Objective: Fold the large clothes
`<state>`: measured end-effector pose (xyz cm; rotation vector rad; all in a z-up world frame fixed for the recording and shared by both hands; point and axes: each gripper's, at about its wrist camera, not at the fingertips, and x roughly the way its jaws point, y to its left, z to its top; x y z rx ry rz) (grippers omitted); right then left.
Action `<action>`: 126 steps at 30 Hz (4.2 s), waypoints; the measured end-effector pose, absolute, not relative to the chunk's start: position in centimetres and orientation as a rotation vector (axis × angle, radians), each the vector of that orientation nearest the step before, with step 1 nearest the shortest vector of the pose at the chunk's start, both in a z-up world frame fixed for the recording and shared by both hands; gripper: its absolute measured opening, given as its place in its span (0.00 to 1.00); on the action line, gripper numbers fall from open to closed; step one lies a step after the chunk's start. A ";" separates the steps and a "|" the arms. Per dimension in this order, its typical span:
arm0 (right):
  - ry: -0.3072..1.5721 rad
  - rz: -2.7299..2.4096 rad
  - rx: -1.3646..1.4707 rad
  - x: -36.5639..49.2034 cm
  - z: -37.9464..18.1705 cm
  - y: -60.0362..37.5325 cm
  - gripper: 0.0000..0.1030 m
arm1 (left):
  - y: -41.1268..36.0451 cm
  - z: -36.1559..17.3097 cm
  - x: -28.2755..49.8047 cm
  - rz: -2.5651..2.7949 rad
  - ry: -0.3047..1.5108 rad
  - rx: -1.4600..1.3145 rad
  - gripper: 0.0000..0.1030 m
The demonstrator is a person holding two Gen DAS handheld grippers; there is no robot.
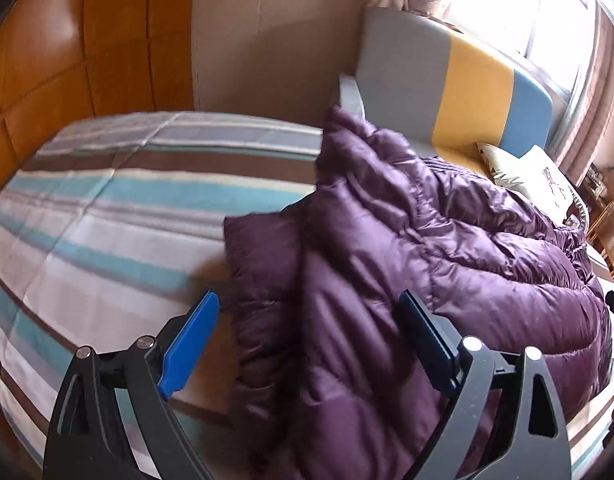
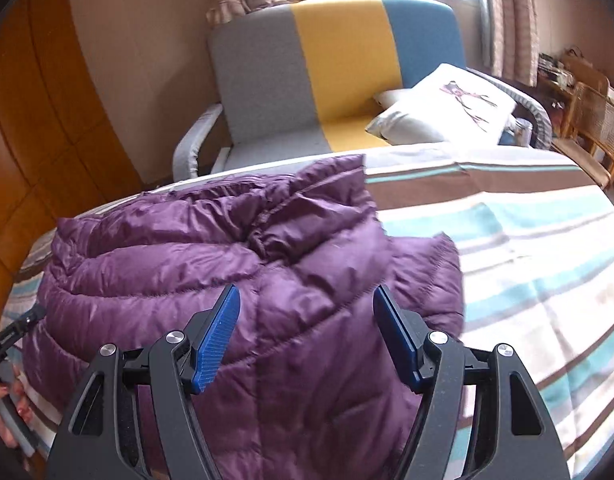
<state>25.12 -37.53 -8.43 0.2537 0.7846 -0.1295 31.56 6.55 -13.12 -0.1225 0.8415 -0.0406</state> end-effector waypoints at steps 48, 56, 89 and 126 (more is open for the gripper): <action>0.904 0.068 0.541 12.3 -11.8 -43.4 0.17 | 8.3 -14.4 19.9 -0.453 0.923 -0.209 0.19; 0.866 0.002 0.570 11.1 -12.9 -43.5 0.40 | 9.6 -16.2 19.0 -0.378 0.922 -0.282 0.60; 0.833 0.086 0.091 15.1 -12.6 -22.7 0.06 | 10.3 -18.6 16.8 -0.259 0.839 -0.568 0.72; 0.756 0.066 0.227 13.1 -12.3 -24.2 0.06 | 5.6 -11.5 14.9 -0.304 0.586 -0.571 0.20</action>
